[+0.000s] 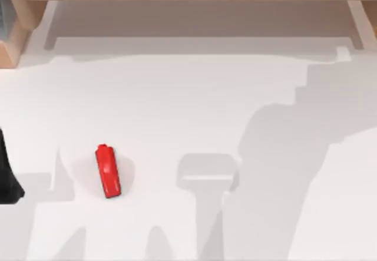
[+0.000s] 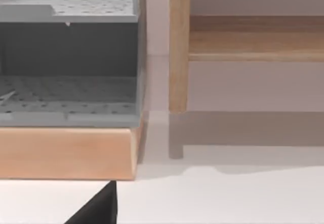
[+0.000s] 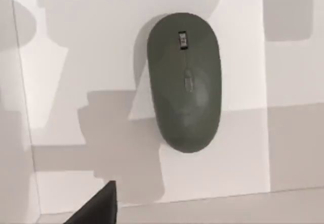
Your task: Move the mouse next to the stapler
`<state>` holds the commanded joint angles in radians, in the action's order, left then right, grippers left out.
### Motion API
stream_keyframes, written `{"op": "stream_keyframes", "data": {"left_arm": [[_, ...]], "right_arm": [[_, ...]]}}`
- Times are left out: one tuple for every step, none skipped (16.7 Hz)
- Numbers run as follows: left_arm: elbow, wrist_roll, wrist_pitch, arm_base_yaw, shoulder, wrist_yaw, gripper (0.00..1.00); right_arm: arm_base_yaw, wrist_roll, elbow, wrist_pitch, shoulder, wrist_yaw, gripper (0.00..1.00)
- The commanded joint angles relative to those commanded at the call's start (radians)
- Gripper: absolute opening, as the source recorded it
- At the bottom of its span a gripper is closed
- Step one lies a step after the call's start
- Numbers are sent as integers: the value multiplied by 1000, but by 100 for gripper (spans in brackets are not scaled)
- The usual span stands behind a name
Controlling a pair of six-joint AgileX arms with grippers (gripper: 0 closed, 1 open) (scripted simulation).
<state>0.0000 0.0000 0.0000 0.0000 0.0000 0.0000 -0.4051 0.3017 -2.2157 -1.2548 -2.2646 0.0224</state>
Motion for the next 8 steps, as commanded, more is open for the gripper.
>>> {"op": "stream_keyframes", "data": {"left_arm": [[0, 0, 0, 0, 0, 0, 100], [0, 0, 0, 0, 0, 0, 100], [0, 0, 0, 0, 0, 0, 100], [0, 0, 0, 0, 0, 0, 100], [0, 0, 0, 0, 0, 0, 100], [0, 0, 0, 0, 0, 0, 100], [0, 0, 0, 0, 0, 0, 100], [0, 0, 0, 0, 0, 0, 100]], "right_arm": [[0, 9, -42, -21, -57, 2, 100], [1, 18, -80, -38, -106, 5, 100], [4, 27, -116, -54, -153, 7, 100], [7, 36, -146, -66, -194, 9, 100], [12, 44, -173, -75, -231, 10, 100], [17, 51, -196, -80, -262, 10, 100], [21, 57, -214, -83, -287, 11, 100], [25, 62, -229, -86, -309, 11, 100]]}}
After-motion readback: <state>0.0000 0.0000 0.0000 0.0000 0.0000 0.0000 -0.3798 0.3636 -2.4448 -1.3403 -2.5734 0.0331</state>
